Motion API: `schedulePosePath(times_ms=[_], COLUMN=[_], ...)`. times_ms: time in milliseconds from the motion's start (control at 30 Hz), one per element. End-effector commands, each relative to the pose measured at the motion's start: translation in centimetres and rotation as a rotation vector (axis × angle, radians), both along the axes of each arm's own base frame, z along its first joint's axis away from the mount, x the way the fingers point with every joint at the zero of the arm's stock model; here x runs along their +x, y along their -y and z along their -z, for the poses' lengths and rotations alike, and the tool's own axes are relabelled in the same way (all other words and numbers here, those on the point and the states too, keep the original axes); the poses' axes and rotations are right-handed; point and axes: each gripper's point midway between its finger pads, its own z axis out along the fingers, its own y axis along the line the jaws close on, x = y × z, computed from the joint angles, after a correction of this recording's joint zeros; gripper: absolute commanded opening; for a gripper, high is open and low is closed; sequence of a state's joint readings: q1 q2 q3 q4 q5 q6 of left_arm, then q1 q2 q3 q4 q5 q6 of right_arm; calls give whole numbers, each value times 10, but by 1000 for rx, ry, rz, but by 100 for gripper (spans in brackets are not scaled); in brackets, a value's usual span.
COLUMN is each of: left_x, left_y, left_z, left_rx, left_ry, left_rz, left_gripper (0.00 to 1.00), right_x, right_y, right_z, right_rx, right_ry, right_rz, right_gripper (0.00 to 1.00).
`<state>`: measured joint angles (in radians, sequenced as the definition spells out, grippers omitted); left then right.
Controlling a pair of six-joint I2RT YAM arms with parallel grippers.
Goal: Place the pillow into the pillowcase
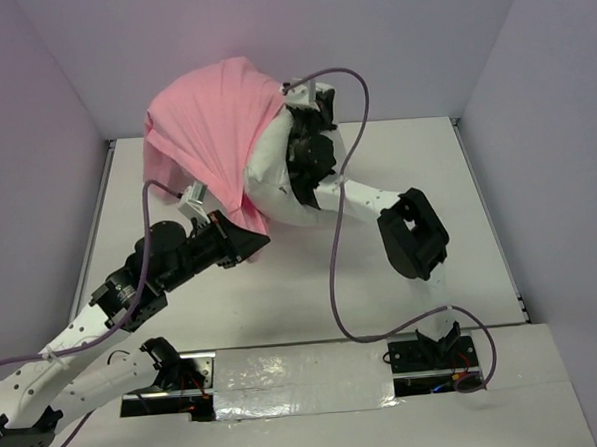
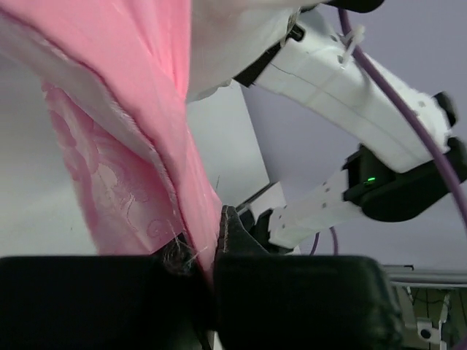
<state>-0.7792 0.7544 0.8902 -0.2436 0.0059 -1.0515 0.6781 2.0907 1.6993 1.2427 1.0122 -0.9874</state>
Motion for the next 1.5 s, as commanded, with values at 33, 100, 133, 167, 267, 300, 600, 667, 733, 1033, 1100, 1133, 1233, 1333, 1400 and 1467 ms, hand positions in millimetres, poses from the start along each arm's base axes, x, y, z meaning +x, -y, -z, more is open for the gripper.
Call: schedulePosePath(times_ms=[33, 100, 133, 167, 267, 300, 600, 667, 733, 1033, 1100, 1133, 1233, 1333, 1400, 1467], left_x=[-58, -49, -47, -42, -36, -33, -4, 16, 37, 193, 218, 237, 273, 291, 294, 295], left_y=[38, 56, 63, 72, 73, 70, 14, 7, 4, 4, 17, 28, 31, 36, 40, 42], left_z=[-5, -7, -12, -1, -13, -14, -64, -56, -37, 17, -10, 12, 11, 14, 27, 42], left_rx=[-24, 2, 5, 50, 118, 139, 279, 326, 385, 717, 746, 819, 929, 1016, 1054, 1062], left_ry=[-4, 51, 72, 61, 76, 82, 206, 172, 119, 106, 197, 196, 236, 298, 315, 300], left_rz=[344, 402, 426, 452, 458, 437, 149, 52, -7, -70, -49, -4, -25, 26, 74, 94], left_gripper=[11, 10, 17, 28, 68, 81, 99, 99, 99, 99, 99, 99, 99, 98, 96, 88], right_x=[-36, -45, -43, -51, -75, -86, -152, -147, -136, -103, -96, -93, -82, -71, -63, -56], right_y=[31, -6, -37, -59, -95, -96, -75, -54, -20, 41, 39, 37, 30, 28, 27, 28], right_z=[31, 61, 64, 59, 91, 105, 90, 89, 81, 87, 98, 103, 128, 151, 163, 168], right_rx=[86, 118, 125, 300, 321, 313, 445, 472, 543, 494, 539, 542, 576, 597, 603, 603], right_ry=[-52, -150, -166, -159, -287, -294, -379, -413, -397, -538, -598, -621, -714, -757, -801, -816], right_rz=[20, -198, -398, -593, -901, -937, -1121, -1073, -1045, -1050, -1126, -1150, -1192, -1206, -1233, -1228], right_gripper=[0, 0, 0, 0, 21, 30, 87, 88, 88, 96, 96, 96, 96, 96, 96, 96])
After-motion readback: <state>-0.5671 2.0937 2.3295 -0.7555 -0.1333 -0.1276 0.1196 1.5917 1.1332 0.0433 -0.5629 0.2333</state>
